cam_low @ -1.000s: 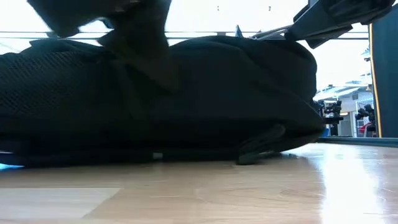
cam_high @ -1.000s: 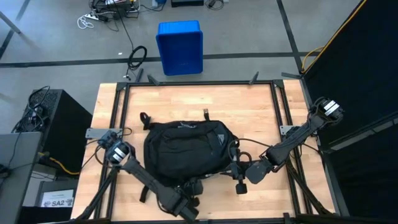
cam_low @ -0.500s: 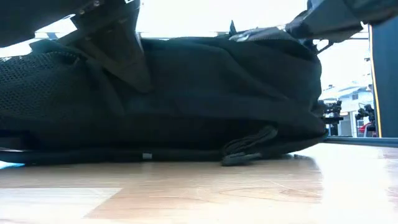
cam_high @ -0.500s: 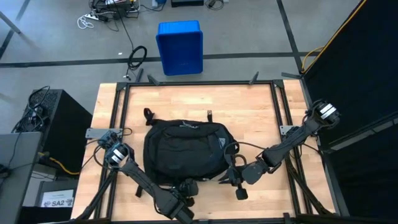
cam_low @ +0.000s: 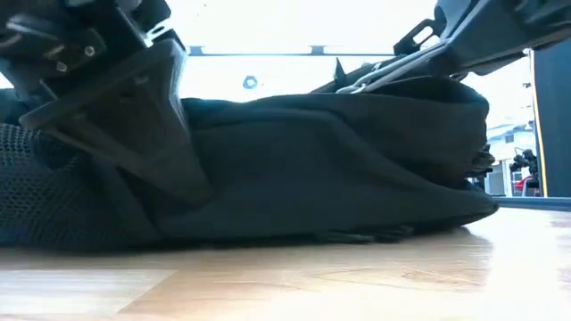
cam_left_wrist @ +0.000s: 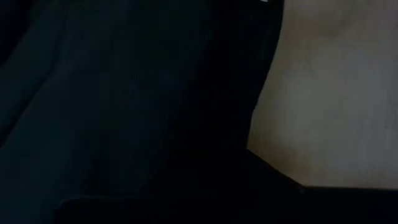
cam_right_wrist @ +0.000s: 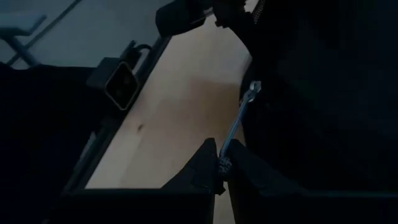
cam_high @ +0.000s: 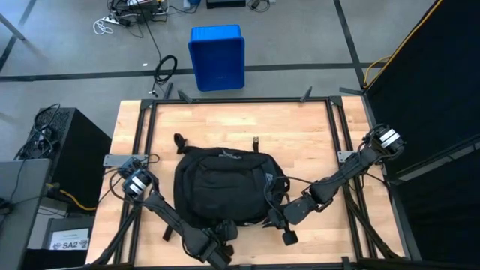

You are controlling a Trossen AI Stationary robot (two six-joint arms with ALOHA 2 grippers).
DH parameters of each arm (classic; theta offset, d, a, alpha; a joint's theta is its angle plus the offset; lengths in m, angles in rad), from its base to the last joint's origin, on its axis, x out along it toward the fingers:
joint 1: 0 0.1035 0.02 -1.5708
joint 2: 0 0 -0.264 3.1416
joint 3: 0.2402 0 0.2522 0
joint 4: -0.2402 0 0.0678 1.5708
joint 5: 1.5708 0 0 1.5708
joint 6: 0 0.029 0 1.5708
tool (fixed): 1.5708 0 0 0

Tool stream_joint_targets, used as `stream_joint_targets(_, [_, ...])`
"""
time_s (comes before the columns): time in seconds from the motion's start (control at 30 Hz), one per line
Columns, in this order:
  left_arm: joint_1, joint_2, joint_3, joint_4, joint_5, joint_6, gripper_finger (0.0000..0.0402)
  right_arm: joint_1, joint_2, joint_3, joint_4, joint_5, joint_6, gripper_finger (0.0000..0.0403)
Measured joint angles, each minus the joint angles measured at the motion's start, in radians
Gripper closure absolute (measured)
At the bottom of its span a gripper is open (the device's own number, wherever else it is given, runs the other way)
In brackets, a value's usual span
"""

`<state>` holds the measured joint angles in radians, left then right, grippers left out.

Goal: Unpack backpack
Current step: Close the black backpack

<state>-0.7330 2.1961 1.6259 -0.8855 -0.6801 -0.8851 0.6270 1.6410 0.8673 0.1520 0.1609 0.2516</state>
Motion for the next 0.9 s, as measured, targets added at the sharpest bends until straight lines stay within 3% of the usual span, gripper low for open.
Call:
stream_joint_targets(0.27, [0.002,-0.211,-0.379,0.428,-0.022,0.001,0.0401,-0.007,0.002,0.001,0.014,0.030,-0.002,0.0403])
stream_joint_targets(0.43, [0.052,-0.336,-0.583,0.592,-0.018,0.044,0.0401,-0.029,0.020,0.001,0.052,0.063,0.001,0.0403])
stream_joint_targets(0.6, [0.095,-0.436,-0.710,0.623,0.013,0.049,0.0401,-0.064,0.057,0.003,0.081,0.130,0.022,0.0403])
stream_joint_targets(0.7, [0.088,-0.475,-0.769,0.679,0.013,0.047,0.0402,-0.079,0.061,0.007,0.011,0.197,0.049,0.0403])
stream_joint_targets(0.9, [0.046,-0.485,-0.841,0.802,-0.025,0.015,0.0402,-0.081,0.050,0.007,-0.066,0.272,0.110,0.0403])
